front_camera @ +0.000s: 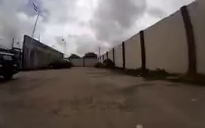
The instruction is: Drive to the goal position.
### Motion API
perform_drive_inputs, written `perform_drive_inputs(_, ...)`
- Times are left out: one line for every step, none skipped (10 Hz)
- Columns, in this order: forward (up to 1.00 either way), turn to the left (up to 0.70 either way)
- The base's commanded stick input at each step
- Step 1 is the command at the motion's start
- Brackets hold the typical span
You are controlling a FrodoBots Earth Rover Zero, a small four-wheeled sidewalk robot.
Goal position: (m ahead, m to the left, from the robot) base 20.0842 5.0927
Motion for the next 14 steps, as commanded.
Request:
perform_drive_inputs(0.3, 0.0)
perform_drive_inputs(0.3, 0.0)
perform_drive_inputs(0.3, 0.0)
perform_drive_inputs(0.3, 0.0)
perform_drive_inputs(0.3, 0.0)
perform_drive_inputs(0.3, 0.0)
perform_drive_inputs(0.3, 0.0)
perform_drive_inputs(0.3, 0.0)
perform_drive_inputs(0.3, 0.0)
perform_drive_inputs(0.3, 0.0)
perform_drive_inputs(0.3, 0.0)
perform_drive_inputs(0.3, 0.0)
perform_drive_inputs(0.3, 0.0)
perform_drive_inputs(0.3, 0.0)
